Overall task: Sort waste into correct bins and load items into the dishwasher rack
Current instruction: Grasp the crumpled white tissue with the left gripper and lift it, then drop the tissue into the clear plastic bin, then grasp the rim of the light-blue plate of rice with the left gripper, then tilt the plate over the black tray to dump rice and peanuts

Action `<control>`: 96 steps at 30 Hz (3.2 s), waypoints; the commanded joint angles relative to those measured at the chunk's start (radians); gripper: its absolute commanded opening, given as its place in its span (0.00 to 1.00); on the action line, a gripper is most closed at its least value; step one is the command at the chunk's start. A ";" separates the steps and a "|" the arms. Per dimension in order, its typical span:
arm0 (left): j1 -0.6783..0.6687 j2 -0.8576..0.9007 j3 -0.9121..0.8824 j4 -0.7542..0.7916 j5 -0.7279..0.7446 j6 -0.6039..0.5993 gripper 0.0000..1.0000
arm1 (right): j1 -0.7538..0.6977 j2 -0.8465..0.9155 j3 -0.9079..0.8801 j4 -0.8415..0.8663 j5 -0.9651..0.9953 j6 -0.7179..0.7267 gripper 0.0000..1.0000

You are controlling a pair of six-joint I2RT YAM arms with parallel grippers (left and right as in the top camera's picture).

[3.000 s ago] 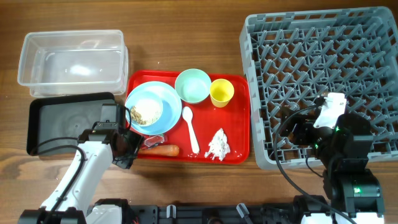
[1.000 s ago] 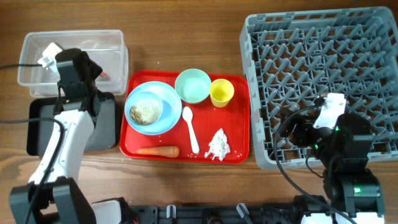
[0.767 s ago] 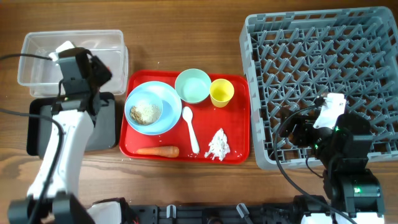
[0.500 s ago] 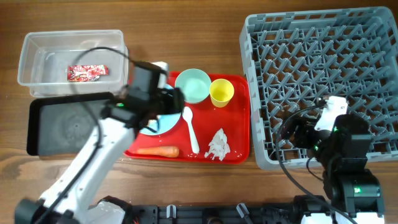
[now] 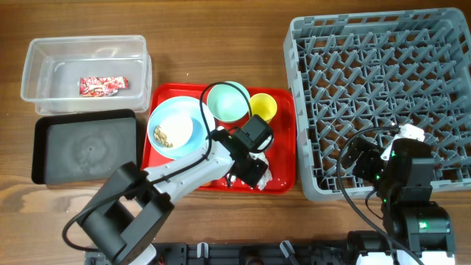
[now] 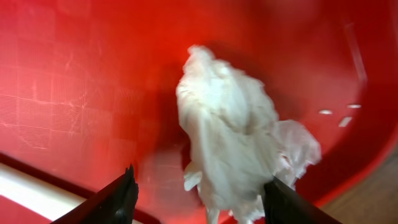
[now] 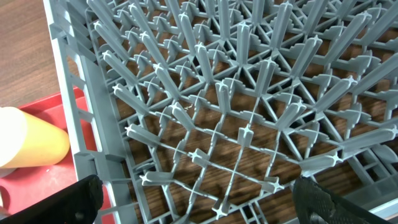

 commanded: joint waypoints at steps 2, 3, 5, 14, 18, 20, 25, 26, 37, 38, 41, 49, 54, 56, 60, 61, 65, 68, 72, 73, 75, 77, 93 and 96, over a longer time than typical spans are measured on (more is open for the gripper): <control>-0.004 0.012 0.003 0.050 -0.013 0.018 0.28 | 0.005 -0.003 0.020 -0.002 0.024 0.011 1.00; -0.004 0.012 0.003 0.064 -0.013 0.018 0.15 | 0.005 -0.003 0.020 -0.004 0.024 0.011 1.00; -0.004 0.012 0.003 0.065 -0.013 0.018 0.04 | 0.005 -0.003 0.020 -0.003 0.025 0.011 1.00; 0.155 -0.267 0.040 -0.069 -0.018 -0.016 0.04 | 0.005 -0.003 0.020 -0.002 0.025 0.011 1.00; 0.392 -0.478 0.040 -0.081 -0.119 -0.016 0.04 | 0.005 -0.003 0.020 0.000 0.025 0.011 1.00; 0.550 -0.534 0.040 -0.035 -0.145 -0.016 0.04 | 0.005 -0.003 0.020 0.000 0.024 0.011 1.00; 0.867 -0.504 0.040 0.142 -0.144 -0.065 0.04 | 0.005 -0.003 0.020 0.000 0.024 0.011 1.00; 0.897 -0.491 0.040 0.172 -0.144 -0.065 0.04 | 0.005 -0.003 0.020 0.000 0.024 0.011 1.00; 1.013 -0.263 0.040 0.422 -0.113 -0.065 0.58 | 0.005 -0.003 0.020 0.000 0.024 0.011 1.00; 1.001 -0.290 0.040 0.377 -0.076 -0.065 0.57 | 0.005 -0.003 0.020 0.000 0.024 0.011 1.00; 0.912 -0.344 0.040 0.231 0.017 -0.065 0.57 | 0.005 -0.003 0.020 0.000 0.024 0.011 1.00; 0.574 -0.235 0.038 0.070 -0.019 -0.065 0.55 | 0.005 -0.003 0.020 -0.001 0.020 0.011 1.00; 0.534 -0.100 0.038 0.036 -0.097 -0.077 0.43 | 0.005 -0.003 0.020 -0.006 0.017 0.011 1.00; 0.534 -0.068 0.037 0.027 -0.135 -0.117 0.43 | 0.005 -0.003 0.020 -0.006 0.017 0.011 1.00; 0.534 -0.024 0.037 0.014 -0.133 -0.118 0.37 | 0.005 -0.003 0.020 -0.006 0.017 0.011 1.00; 0.534 -0.016 0.037 0.011 -0.133 -0.118 0.37 | 0.005 -0.003 0.020 -0.006 0.017 0.011 1.00; 0.534 -0.006 0.037 -0.002 -0.133 -0.118 0.12 | 0.005 -0.003 0.020 -0.007 0.017 0.011 1.00; 0.534 -0.011 0.038 -0.016 -0.133 -0.118 0.04 | 0.005 -0.003 0.020 -0.007 0.017 0.011 1.00; 0.534 -0.079 0.039 -0.068 -0.134 -0.118 0.04 | 0.005 -0.003 0.020 -0.007 0.017 0.011 0.99; 0.534 -0.104 0.039 -0.083 -0.134 -0.118 0.04 | 0.005 -0.003 0.020 -0.006 0.017 0.011 1.00; 0.534 -0.164 0.039 -0.117 -0.134 -0.118 0.04 | 0.005 -0.003 0.020 -0.007 0.017 0.011 1.00; 0.534 -0.229 0.039 -0.154 -0.134 -0.118 0.04 | 0.005 -0.003 0.020 -0.007 0.017 0.011 1.00; 1.093 -0.392 0.039 -0.270 0.257 -0.124 0.04 | 0.005 -0.003 0.020 -0.011 0.017 0.011 1.00; 1.215 -0.359 0.039 -0.242 0.330 -0.104 0.04 | 0.005 -0.003 0.020 -0.011 0.017 0.011 1.00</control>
